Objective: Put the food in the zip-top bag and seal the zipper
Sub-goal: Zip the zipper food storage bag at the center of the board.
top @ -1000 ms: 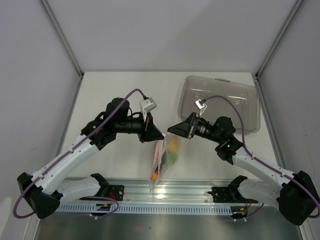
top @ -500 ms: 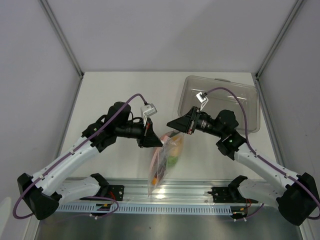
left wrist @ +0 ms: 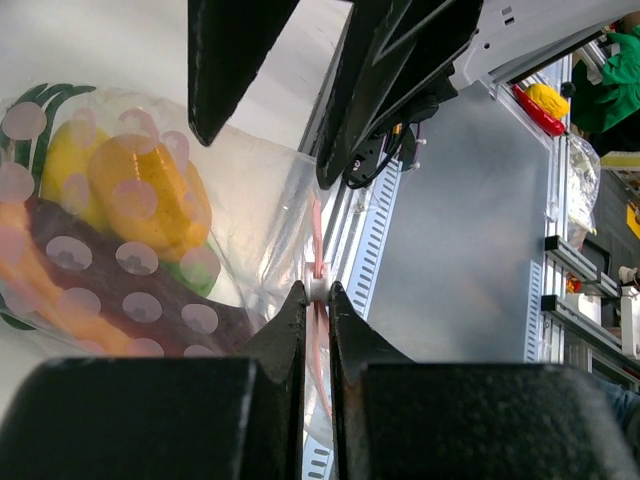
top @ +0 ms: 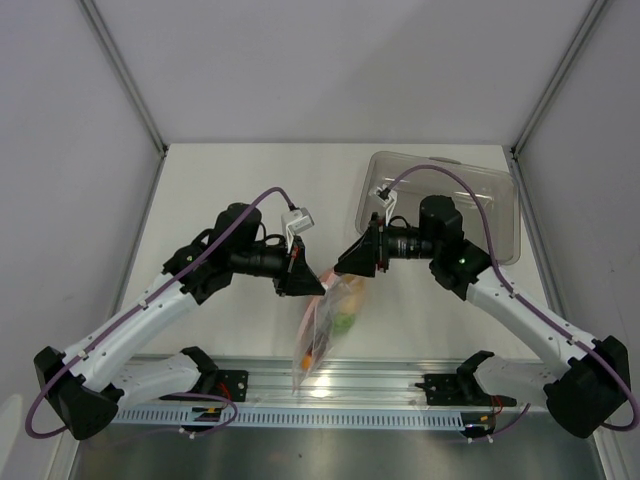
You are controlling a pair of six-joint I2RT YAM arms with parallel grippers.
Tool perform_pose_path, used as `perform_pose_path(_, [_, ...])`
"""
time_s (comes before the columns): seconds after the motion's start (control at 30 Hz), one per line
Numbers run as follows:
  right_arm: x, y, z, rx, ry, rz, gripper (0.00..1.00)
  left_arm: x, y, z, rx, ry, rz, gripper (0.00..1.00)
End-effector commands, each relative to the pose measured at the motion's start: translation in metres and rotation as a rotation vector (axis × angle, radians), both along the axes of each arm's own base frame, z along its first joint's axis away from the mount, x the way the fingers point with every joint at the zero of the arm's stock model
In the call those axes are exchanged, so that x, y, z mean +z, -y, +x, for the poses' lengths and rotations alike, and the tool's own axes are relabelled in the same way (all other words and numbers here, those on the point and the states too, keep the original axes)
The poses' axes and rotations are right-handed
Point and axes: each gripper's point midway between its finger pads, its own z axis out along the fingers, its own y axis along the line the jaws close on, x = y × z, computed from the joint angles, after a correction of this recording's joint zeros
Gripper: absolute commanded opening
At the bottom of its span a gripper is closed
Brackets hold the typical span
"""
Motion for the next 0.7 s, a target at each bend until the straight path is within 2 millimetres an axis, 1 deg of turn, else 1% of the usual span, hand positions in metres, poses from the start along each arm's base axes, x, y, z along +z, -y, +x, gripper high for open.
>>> perform_pose_path(0.0, [-0.001,0.000,-0.016,0.128,0.049,0.024,0.50,0.020,0.002,-0.005,-0.033,0.036,-0.047,0.01])
perform_pose_path(0.07, [-0.003,0.000,-0.021,0.154,0.049,0.036,0.50,0.021,0.002,-0.006,-0.035,0.037,-0.048,0.01])
perform_pose_path(0.13, [0.000,0.001,-0.024,0.172,0.067,0.052,0.50,0.022,0.002,-0.006,-0.036,0.039,-0.050,0.01])
perform_pose_path(0.4, [-0.003,-0.007,-0.029,0.233,0.055,0.065,0.49,0.021,0.003,-0.006,-0.039,0.035,-0.052,0.01])
perform_pose_path(0.57, [-0.003,-0.012,-0.031,0.246,0.053,0.066,0.45,0.019,0.002,-0.006,-0.036,0.031,-0.047,0.01])
perform_pose_path(0.67, [-0.004,-0.015,-0.030,0.243,0.054,0.067,0.40,0.018,0.002,-0.006,-0.038,0.027,-0.045,0.01])
